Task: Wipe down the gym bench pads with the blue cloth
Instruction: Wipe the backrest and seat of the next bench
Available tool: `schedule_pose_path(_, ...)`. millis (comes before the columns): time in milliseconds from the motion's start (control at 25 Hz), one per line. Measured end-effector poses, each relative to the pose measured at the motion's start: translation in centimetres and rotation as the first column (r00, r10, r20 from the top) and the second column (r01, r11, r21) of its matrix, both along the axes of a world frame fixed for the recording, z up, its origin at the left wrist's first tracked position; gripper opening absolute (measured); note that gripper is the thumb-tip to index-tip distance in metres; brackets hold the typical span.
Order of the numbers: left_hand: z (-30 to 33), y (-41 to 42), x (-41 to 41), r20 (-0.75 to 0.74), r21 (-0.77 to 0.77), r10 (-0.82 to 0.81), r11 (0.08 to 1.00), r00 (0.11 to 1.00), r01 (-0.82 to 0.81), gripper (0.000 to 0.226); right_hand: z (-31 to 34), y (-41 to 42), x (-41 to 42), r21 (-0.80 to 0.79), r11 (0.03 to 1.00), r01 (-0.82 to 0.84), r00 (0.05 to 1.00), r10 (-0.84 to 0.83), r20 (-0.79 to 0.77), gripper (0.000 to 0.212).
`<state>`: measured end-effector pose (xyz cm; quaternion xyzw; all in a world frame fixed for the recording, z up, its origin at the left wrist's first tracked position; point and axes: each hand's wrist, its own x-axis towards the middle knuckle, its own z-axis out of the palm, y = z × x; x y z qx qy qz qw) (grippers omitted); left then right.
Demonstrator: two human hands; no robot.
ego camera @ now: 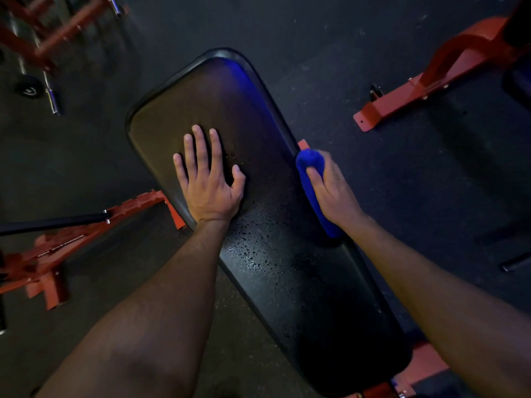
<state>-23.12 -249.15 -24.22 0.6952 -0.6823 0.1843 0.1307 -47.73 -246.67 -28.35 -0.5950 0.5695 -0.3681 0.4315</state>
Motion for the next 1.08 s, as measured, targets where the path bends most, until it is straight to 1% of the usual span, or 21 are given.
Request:
schedule_pose_path(80, 0.0, 0.2, 0.0, -0.002, 0.019, 0.005, 1.0, 1.0, -0.005, 0.075, -1.2, 3.5, -1.9, 0.034, 0.999, -0.041, 0.998, 0.043, -0.054, 0.032)
schedule_pose_path(160, 0.0, 0.1, -0.5, -0.006, 0.041, 0.012, 0.999, 1.0, -0.012, 0.075, -1.0, 4.2, -3.4, 0.078, 0.992, -0.102, 0.992, 0.108, -0.071, 0.028)
schedule_pose_path(200, 0.3, 0.3, -0.5, -0.01, 0.062, 0.013, 0.998, 1.0, -0.012, 0.075, -0.4, 4.3, -4.1, 0.078, 0.992, -0.097, 0.992, 0.102, -0.068, 0.026)
schedule_pose_path(280, 1.3, 0.3, -0.9, -0.008, 0.085, 0.027, 0.996, 1.0, -0.026, 0.074, 1.3, 4.8, -6.5, 0.055, 0.998, 0.008, 0.999, -0.006, -0.045, 0.023)
schedule_pose_path(320, 1.9, 0.4, -1.0, -0.036, 0.099, 0.041, 0.994, 0.999, -0.037, 0.073, 1.4, 6.0, -7.8, 0.054, 0.997, 0.05, 0.998, -0.048, -0.039, 0.023)
schedule_pose_path(360, 2.3, 1.1, -1.5, -0.057, 0.103, 0.019, 0.995, 0.998, -0.014, 0.071, 0.9, 8.2, -9.3, 0.053, 0.996, 0.075, 0.996, -0.072, -0.053, 0.027)
schedule_pose_path(400, 2.1, 2.3, -2.2, -0.071, 0.109, -0.036, 0.993, 0.997, 0.044, 0.07, 0.0, 10.6, -10.6, 0.063, 0.995, 0.078, 0.993, -0.072, -0.09, 0.031)
schedule_pose_path(440, 1.4, 3.7, -3.4, -0.056, 0.118, -0.128, 0.984, 0.99, 0.134, 0.07, -1.4, 12.8, -11.6, 0.087, 0.994, 0.07, 0.991, -0.06, -0.121, 0.033)
schedule_pose_path(480, 0.6, 5.1, -4.5, -0.024, 0.154, -0.216, 0.964, 0.976, 0.217, 0.07, -2.8, 14.7, -11.9, 0.128, 0.99, 0.063, 0.991, -0.047, -0.124, 0.032)
schedule_pose_path(520, -0.3, 6.4, -5.4, 0.006, 0.194, -0.267, 0.946, 0.964, 0.261, 0.07, -4.0, 16.1, -11.4, 0.175, 0.983, 0.058, 0.994, -0.041, -0.1, 0.031)
schedule_pose_path(560, -1.4, 7.3, -5.8, 0.028, 0.215, -0.281, 0.939, 0.959, 0.269, 0.071, -4.9, 16.5, -10.5, 0.201, 0.978, 0.052, 0.996, -0.036, -0.081, 0.031)
schedule_pose_path(600, -2.3, 7.5, -5.8, 0.062, 0.214, -0.273, 0.943, 0.96, 0.255, 0.072, -5.4, 16.1, -9.3, 0.194, 0.98, 0.044, 0.998, -0.033, -0.058, 0.032)
schedule_pose_path(680, -3.2, 6.8, -5.7, 0.111, 0.205, -0.23, 0.957, 0.967, 0.204, 0.074, -5.6, 13.8, -7.0, 0.203, 0.978, 0.038, 0.999, -0.038, -0.006, 0.039)
schedule_pose_path(760, -3.4, 6.7, -5.3, 0.128, 0.179, -0.234, 0.961, 0.964, 0.21, 0.075, -4.2, 10.5, -5.0, 0.281, 0.957, 0.076, 0.996, -0.085, 0.022, 0.048)
schedule_pose_path(800, -3.7, 6.8, -5.1, 0.139, 0.168, -0.246, 0.96, 0.959, 0.222, 0.075, -3.5, 8.8, -4.4, 0.283, 0.956, 0.081, 0.995, -0.092, 0.025, 0.051)
schedule_pose_path(880, -4.0, 6.8, -5.3, 0.144, 0.158, -0.259, 0.959, 0.955, 0.236, 0.075, -2.2, 6.6, -3.4, 0.216, 0.975, 0.059, 0.997, -0.068, 0.037, 0.051)
schedule_pose_path(960, -4.0, 6.6, -5.3, 0.13, 0.154, -0.258, 0.959, 0.957, 0.238, 0.075, -2.4, 6.6, -3.2, 0.165, 0.985, 0.053, 0.997, -0.062, 0.053, 0.046)
schedule_pose_path(1080, -3.9, 6.7, -5.2, 0.139, 0.148, -0.257, 0.96, 0.956, 0.237, 0.075, -4.2, 10.9, -4.7, 0.204, 0.976, 0.07, 0.998, -0.068, -0.014, 0.043)
